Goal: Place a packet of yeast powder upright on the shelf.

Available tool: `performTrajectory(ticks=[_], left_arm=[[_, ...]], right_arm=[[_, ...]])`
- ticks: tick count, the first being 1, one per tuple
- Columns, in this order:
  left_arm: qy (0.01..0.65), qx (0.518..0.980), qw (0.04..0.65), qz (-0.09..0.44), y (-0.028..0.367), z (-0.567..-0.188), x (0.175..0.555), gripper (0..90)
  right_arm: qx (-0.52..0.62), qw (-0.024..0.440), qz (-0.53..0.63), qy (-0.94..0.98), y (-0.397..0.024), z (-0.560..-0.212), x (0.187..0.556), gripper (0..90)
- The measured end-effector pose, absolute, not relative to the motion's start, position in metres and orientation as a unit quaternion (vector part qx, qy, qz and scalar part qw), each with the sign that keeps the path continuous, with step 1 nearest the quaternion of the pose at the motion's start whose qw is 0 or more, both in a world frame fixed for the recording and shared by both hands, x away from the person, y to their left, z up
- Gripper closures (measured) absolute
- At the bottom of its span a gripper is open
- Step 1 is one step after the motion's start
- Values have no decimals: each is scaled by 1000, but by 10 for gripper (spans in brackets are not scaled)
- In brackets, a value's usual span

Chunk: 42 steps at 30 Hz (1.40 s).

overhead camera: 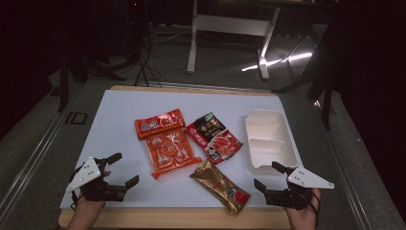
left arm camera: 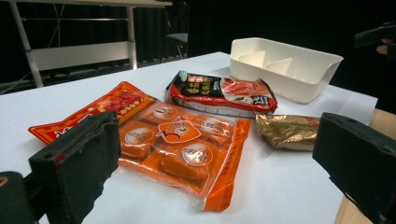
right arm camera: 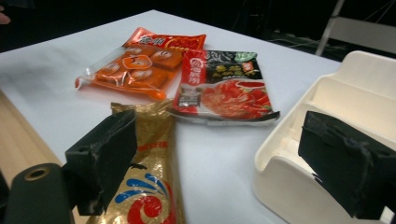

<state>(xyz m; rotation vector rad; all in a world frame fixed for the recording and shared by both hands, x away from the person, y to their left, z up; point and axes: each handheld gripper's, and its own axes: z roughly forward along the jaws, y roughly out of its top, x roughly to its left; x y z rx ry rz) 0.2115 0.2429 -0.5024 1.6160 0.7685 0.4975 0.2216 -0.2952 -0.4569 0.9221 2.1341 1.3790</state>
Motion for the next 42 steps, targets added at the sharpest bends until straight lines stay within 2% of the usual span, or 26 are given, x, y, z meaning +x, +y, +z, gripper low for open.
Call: performTrajectory(ticks=[12,18,32,42], left_arm=[[335,703,592,208,242,-504,214,17],[332,712,584,205,238,-505,214,17],[338,710,583,207,239,-506,215,17],[335,712,583,202,239,-506,215,17]], right_arm=[[342,243,475,774,-291,-460,221,135],[346,230,479,773,-290,-465,226,141],[344,264,483,760,-290,-447,217,126],[350,239,485,765,-283,-435,220,118]])
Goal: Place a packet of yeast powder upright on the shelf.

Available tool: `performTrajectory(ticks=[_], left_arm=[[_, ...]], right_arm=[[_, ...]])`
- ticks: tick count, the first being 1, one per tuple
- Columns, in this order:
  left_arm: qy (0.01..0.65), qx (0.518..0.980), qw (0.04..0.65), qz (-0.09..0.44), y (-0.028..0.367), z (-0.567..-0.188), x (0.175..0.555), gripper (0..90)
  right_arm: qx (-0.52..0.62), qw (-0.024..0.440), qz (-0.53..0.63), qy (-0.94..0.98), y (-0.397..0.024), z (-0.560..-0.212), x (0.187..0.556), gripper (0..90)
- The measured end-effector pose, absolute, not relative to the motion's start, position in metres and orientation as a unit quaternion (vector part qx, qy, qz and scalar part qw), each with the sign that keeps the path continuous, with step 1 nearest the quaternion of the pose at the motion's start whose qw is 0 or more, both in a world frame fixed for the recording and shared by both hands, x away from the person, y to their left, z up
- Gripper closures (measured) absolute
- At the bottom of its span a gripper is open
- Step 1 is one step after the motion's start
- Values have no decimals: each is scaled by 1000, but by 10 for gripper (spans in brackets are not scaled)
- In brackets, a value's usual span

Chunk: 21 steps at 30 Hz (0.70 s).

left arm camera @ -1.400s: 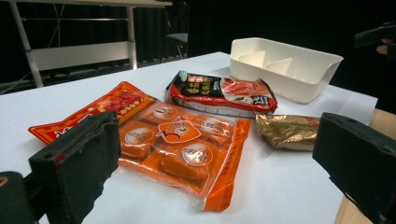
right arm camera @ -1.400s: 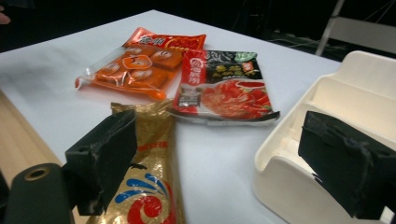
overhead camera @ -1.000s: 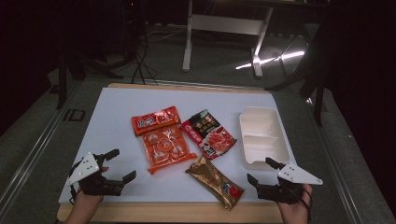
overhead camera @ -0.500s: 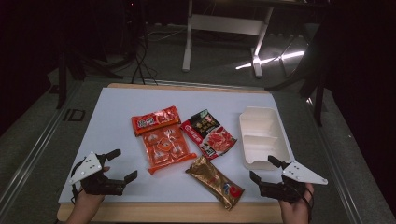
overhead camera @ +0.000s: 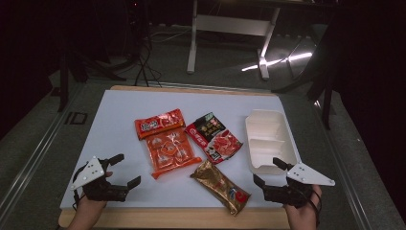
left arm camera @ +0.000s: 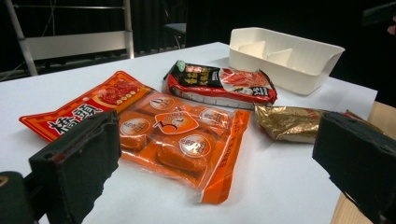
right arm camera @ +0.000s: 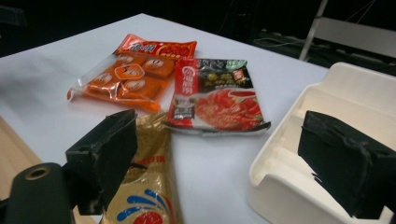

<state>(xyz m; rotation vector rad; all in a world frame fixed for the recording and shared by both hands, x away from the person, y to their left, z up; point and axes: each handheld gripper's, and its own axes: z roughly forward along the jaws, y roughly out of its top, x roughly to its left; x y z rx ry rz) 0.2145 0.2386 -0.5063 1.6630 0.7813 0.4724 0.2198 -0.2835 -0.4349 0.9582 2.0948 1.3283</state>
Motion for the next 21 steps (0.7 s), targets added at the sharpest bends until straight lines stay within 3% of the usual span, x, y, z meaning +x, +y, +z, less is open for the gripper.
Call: performTrajectory(ticks=[21], left_arm=[[342,711,581,200,240,-508,216,17]], right_arm=[[291,216,466,807,-250,-408,230,107]])
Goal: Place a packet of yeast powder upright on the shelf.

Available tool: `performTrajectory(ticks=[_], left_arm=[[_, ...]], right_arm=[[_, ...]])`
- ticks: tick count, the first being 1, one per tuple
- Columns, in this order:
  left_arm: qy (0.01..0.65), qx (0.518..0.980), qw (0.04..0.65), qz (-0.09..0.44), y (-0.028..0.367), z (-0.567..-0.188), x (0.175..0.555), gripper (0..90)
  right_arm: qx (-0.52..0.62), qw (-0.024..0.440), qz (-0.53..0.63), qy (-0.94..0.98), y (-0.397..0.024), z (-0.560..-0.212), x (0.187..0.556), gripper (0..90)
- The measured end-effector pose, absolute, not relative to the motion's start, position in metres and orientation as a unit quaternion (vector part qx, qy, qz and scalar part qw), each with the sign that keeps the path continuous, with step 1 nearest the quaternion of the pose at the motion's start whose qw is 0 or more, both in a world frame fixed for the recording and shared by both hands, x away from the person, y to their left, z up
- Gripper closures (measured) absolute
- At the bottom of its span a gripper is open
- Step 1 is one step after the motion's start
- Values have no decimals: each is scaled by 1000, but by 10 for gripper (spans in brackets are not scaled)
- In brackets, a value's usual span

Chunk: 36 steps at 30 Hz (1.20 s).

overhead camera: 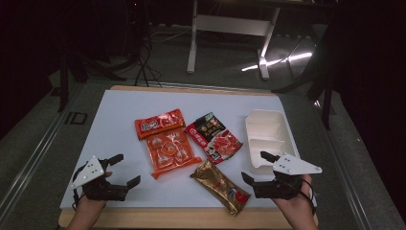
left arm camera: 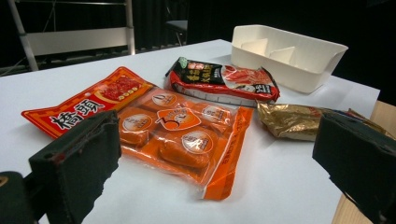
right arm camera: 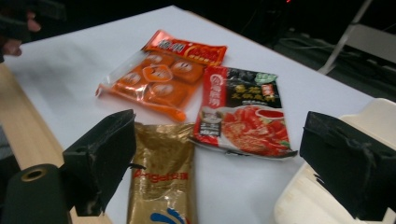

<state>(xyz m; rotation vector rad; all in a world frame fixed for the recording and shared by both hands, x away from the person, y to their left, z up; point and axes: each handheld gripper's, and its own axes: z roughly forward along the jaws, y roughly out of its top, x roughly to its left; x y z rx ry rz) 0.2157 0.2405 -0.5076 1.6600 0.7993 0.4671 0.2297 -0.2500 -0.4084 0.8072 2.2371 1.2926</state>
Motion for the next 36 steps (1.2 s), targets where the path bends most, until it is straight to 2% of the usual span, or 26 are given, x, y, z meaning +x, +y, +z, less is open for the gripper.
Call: performTrajectory(ticks=[19,36], left_arm=[[340,714,580,196,239,-508,216,17],[336,718,578,194,238,-508,216,17]], right_arm=[[226,173,452,845,-199,-411,243,128],[176,125,420,881,-150,-445,256,130]])
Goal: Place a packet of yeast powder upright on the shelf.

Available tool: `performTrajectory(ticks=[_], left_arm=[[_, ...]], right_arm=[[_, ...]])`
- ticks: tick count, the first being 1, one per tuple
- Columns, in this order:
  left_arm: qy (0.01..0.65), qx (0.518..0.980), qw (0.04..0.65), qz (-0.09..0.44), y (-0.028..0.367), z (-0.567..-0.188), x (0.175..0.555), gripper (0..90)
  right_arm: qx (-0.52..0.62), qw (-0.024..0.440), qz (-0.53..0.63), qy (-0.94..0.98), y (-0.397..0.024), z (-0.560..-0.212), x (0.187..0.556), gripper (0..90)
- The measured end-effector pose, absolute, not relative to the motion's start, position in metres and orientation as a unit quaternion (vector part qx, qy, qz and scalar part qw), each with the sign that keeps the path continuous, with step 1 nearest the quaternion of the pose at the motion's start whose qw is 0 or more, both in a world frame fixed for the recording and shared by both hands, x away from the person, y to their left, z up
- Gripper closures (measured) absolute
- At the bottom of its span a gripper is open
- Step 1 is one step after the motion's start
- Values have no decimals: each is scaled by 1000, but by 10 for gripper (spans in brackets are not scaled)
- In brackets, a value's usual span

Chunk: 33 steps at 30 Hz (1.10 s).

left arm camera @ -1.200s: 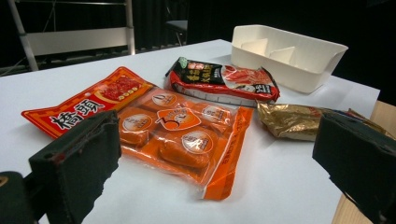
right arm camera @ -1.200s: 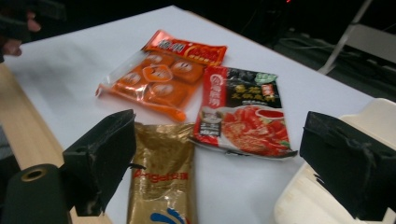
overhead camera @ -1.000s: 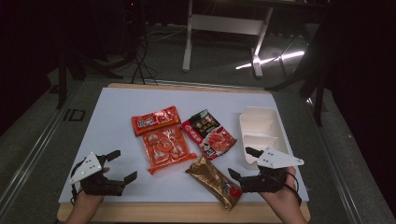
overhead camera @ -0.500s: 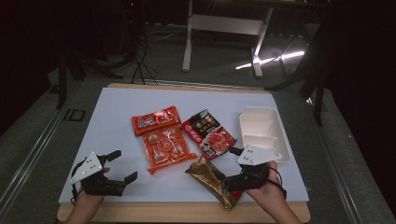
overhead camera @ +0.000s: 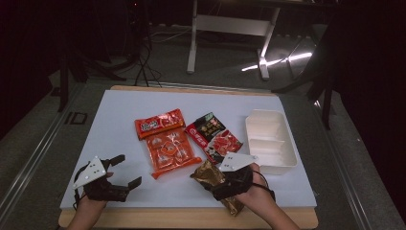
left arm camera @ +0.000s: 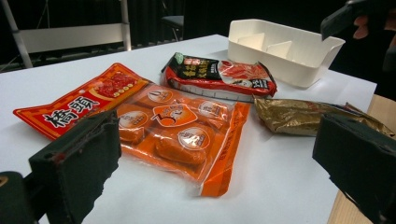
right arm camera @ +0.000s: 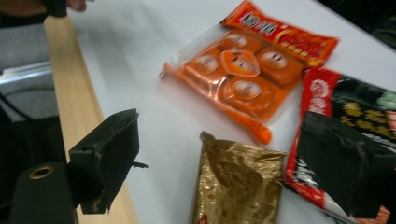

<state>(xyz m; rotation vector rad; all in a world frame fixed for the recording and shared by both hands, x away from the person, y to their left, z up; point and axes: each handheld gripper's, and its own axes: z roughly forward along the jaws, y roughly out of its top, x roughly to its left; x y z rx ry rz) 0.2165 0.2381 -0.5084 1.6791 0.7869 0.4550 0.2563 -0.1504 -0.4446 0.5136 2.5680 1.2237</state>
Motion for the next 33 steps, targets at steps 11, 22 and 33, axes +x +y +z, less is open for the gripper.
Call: performTrajectory(ticks=[11,22,33], left_arm=[[337,718,578,193,238,-509,217,17],[338,719,577,190,239,-509,217,17],[337,720,576,189,239,-509,217,17]], right_arm=[[168,98,403,894,-132,-465,269,152],[162,93,372,909,-118,-485,283,158],[166,74,343,921,-111,-506,298,219]])
